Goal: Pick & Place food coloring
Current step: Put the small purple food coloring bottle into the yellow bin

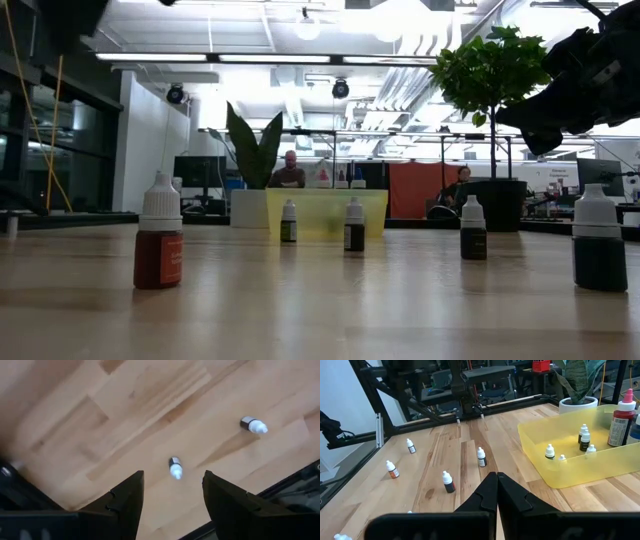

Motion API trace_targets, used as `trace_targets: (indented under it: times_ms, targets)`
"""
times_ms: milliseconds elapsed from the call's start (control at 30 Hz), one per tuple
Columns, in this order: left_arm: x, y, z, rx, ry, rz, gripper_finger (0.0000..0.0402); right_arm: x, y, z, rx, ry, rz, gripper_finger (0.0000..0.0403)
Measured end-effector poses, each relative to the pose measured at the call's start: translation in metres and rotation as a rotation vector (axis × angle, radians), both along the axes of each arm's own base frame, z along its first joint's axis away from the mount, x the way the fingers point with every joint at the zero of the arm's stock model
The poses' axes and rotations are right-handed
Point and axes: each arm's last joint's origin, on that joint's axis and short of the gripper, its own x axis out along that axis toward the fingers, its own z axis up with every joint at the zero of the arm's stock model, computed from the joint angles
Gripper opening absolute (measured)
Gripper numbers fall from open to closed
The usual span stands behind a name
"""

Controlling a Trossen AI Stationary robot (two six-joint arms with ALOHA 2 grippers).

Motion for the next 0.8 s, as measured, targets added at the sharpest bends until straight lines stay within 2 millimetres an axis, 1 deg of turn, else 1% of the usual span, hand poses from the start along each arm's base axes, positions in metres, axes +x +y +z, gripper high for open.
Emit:
trace_targets:
  times_ms: [100, 167, 367, 467, 800]
  targets:
    - [-0.004, -0.015, -0.008, -0.018, -0.018, 0.064, 0.0193, 0.0, 0.0, 0.0, 0.0, 0.0, 0.0, 0.0]
    - [-0.005, -0.025, -0.017, -0.031, -0.021, 0.102, 0.0193, 0.0, 0.0, 0.0, 0.0, 0.0, -0.001, 0.0]
    - [-0.005, -0.049, -0.048, 0.006, 0.082, 0.205, 0.0193, 0.0, 0.0, 0.0, 0.0, 0.0, 0.0, 0.0]
    - [-0.001, -0.056, -0.062, 0.029, 0.116, 0.238, 0.0193, 0.0, 0.0, 0.0, 0.0, 0.0, 0.0, 0.0]
    - [0.016, -0.07, -0.093, 0.004, 0.133, 0.232, 0.0193, 0.0, 0.0, 0.0, 0.0, 0.0, 0.0, 0.0]
